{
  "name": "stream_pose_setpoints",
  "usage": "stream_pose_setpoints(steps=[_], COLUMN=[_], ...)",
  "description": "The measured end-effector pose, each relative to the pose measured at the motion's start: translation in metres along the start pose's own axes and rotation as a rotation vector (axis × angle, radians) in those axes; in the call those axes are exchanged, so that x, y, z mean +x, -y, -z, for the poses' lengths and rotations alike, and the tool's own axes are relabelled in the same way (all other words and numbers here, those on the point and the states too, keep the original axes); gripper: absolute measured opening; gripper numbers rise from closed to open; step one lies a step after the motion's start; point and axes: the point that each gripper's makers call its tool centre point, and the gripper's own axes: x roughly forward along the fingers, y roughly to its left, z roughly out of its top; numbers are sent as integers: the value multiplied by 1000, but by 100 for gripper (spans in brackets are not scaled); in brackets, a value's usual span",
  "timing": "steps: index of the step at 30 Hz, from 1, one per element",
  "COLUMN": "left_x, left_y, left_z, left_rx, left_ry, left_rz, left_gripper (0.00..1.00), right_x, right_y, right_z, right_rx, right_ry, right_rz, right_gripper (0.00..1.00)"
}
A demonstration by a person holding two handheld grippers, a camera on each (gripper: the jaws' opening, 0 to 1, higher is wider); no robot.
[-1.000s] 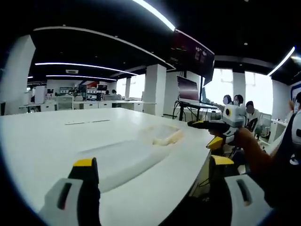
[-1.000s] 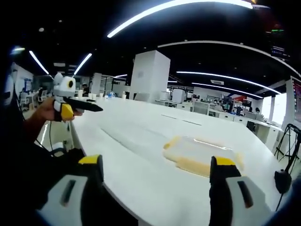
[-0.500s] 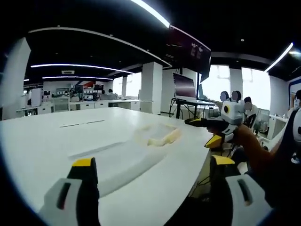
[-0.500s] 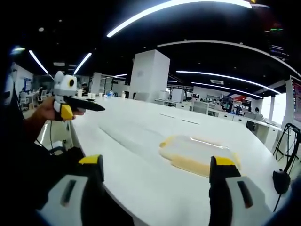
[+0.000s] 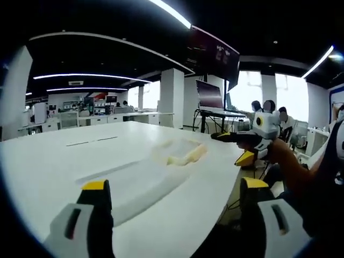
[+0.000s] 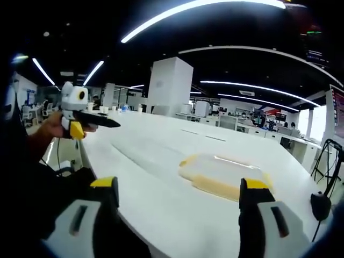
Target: Snap each plastic latch of the storage box into its locked position after aligning the lid with the box until every specified latch is closed and the lid sits flush.
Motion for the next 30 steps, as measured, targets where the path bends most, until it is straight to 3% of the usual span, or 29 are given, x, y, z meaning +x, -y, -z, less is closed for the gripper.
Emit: stream_pose_setpoints(steps=[19, 30], left_x=[16, 21], left_y=[14, 10], left_z=[-1, 1], left_rx=[13, 0], left_ry=[-13, -15], left_rz=[36, 9], left_gripper=[100, 98], right_x=[-3, -8], right_y=[12, 23], right_z=[2, 7], right_rx=[-3, -4], right_ry=[-3, -14], right_rz=[14, 35], right_gripper=[96, 93])
